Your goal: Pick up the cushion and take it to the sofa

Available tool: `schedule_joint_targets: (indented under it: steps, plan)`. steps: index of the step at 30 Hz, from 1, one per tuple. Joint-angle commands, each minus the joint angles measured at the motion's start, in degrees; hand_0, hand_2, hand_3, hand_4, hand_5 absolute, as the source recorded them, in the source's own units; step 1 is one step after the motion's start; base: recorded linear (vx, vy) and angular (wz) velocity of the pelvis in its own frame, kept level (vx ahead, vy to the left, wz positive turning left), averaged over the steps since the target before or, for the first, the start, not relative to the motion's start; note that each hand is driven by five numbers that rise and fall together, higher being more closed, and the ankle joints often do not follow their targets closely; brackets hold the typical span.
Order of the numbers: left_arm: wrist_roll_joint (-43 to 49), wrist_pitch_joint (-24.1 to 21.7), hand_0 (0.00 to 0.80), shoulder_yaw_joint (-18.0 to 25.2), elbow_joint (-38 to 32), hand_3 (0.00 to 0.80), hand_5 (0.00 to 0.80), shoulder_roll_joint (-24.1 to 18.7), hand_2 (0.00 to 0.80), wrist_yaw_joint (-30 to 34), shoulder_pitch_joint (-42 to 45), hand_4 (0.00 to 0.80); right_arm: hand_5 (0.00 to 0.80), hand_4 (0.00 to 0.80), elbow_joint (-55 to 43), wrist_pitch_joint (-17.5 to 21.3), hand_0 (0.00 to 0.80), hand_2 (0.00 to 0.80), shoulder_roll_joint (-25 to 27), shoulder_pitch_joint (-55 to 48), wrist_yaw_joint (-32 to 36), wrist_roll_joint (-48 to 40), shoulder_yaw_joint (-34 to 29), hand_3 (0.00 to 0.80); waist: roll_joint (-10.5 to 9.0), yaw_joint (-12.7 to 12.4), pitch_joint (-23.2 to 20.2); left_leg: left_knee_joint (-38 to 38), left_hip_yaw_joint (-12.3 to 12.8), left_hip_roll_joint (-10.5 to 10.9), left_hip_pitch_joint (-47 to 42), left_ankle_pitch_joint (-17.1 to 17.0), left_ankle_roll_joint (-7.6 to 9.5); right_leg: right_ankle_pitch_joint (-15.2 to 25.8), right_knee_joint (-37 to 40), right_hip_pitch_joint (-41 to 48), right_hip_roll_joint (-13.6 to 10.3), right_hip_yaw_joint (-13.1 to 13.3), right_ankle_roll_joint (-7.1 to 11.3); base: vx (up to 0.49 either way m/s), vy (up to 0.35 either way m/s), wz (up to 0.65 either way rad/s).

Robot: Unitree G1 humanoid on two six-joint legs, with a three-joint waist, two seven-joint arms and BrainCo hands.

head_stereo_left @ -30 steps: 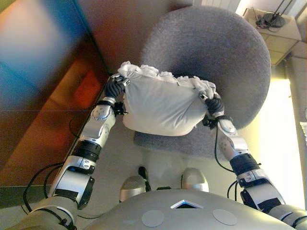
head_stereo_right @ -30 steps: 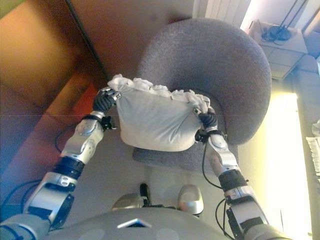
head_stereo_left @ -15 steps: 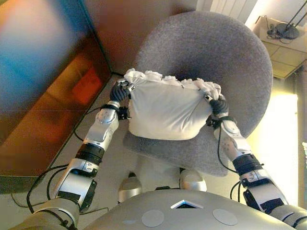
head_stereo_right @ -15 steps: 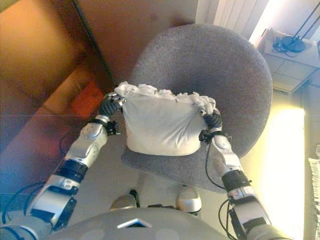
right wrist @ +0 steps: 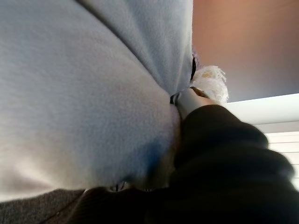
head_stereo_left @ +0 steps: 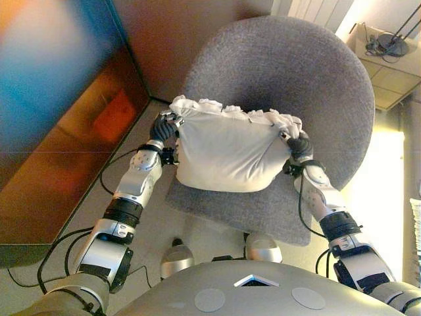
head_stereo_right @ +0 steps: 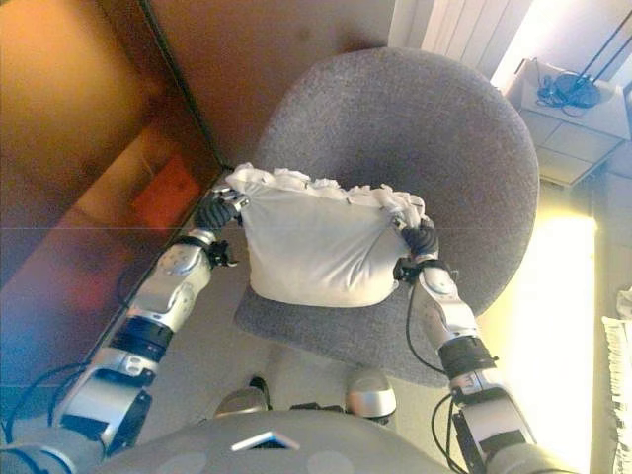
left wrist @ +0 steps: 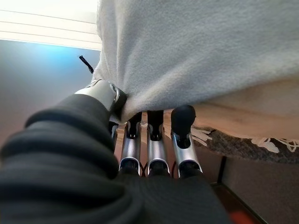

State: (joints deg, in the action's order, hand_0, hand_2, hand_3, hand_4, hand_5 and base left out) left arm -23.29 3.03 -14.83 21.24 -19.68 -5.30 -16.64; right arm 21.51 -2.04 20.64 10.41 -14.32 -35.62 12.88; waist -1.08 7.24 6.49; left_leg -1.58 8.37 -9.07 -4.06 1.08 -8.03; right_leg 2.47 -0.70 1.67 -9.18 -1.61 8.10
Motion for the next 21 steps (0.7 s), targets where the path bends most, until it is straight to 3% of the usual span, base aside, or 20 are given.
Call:
schedule_joint_targets:
  steps: [1, 7, 14, 21]
  plan:
    - [0.35, -2.42, 0.800, -0.56, -1.53, 0.800, 0.800, -0.30, 0.800, -1.64, -3.84, 0.800, 0.800, 0.800, -2.66, 3.14, 0.800, 0.800, 0.33, 6.13, 0.63, -2.04, -5.82, 0.800, -0.90, -0.19, -1.06, -9.83, 1.70, -3.75, 1.30, 4.85, 1.90, 1.69, -7.15, -9.06, -3.00, 3.12, 4.24, 0.118, -0.158, 0.06]
    - [1.15, -3.44, 0.800, -0.55, -0.27, 0.800, 0.800, -1.26, 0.800, -2.89, -3.27, 0.800, 0.800, 0.800, -1.30, 4.81, 0.800, 0.800, -1.20, 6.27, -0.10, -2.61, -4.77, 0.800, -2.27, -1.75, 1.44, -17.85, -0.09, -5.17, 4.62, 7.29, 1.60, 0.63, -12.22, -10.67, -3.45, 2.29, 4.07, 0.096, -0.155, 0.16]
    - [0.21, -3.60, 0.800, -1.28, 0.03, 0.800, 0.800, -1.22, 0.800, -3.32, -5.22, 0.800, 0.800, 0.800, -0.90, 5.05, 0.800, 0.800, -1.69, 11.30, -3.42, -1.75, -3.99, 0.800, -2.55, -2.50, 5.42, -31.52, -3.17, -6.63, 11.88, 12.56, 1.97, -3.17, -25.24, -16.62, -4.00, 2.43, 2.76, 0.030, -0.027, 0.01]
    - [-1.00, -2.97, 0.800, -1.59, 1.81, 0.800, 0.800, -0.54, 0.800, -2.43, -4.16, 0.800, 0.800, 0.800, 1.23, 3.77, 0.800, 0.800, 0.11, 10.88, -3.40, -0.83, -5.26, 0.800, -2.65, -3.11, 6.23, -31.05, -4.63, -6.87, 10.94, 11.16, 1.18, -3.26, -25.90, -15.30, -4.21, 2.28, 3.13, 0.121, -0.022, 0.10]
